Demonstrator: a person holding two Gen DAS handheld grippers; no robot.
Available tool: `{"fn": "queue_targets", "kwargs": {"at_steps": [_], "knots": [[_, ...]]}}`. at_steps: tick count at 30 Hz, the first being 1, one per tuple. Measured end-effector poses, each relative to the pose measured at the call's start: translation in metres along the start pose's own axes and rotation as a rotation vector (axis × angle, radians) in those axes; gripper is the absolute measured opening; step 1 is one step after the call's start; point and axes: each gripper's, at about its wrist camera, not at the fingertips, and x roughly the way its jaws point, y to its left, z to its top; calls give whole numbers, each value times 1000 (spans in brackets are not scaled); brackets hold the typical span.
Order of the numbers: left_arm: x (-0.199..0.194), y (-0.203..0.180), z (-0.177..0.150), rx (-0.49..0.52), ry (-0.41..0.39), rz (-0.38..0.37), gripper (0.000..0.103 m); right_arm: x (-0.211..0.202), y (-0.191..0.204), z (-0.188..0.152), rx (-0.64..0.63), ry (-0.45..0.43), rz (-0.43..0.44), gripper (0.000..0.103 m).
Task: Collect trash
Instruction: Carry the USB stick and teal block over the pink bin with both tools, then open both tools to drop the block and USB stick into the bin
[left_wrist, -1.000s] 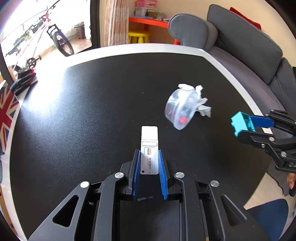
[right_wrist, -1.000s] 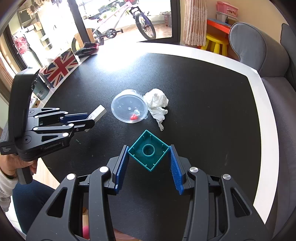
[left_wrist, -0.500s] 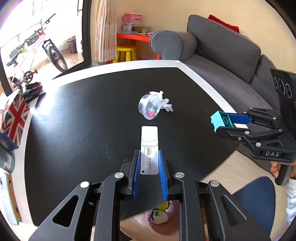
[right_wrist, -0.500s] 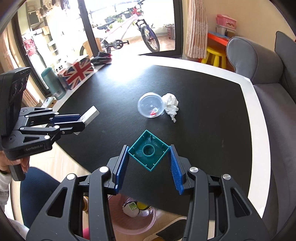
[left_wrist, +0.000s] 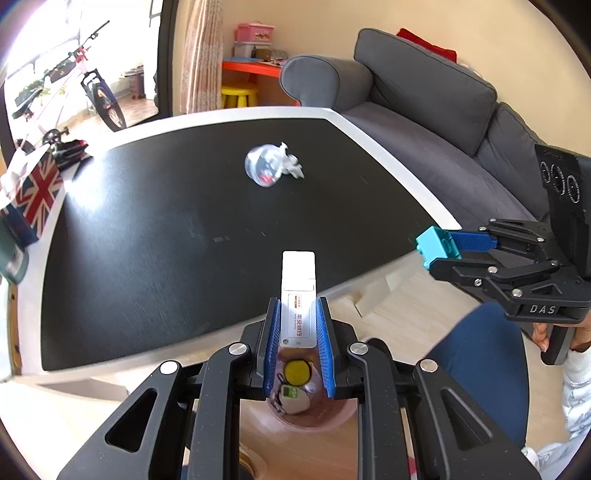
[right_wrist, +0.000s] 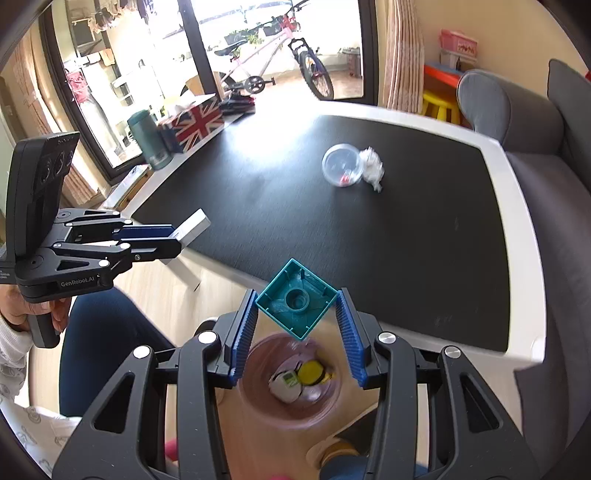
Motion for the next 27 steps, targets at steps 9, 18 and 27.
{"fn": "queue_targets", "kwargs": {"at_steps": [9, 18, 27], "knots": [[5, -14, -33, -16, 58, -48, 19, 8, 7, -36, 26, 64, 31, 43], [8, -17, -48, -33, 81, -68, 19, 19, 11, -47, 36, 91, 57, 43], [6, -15, -45, -32, 77, -71, 19, 21, 13, -43, 32, 85, 91, 48]]}}
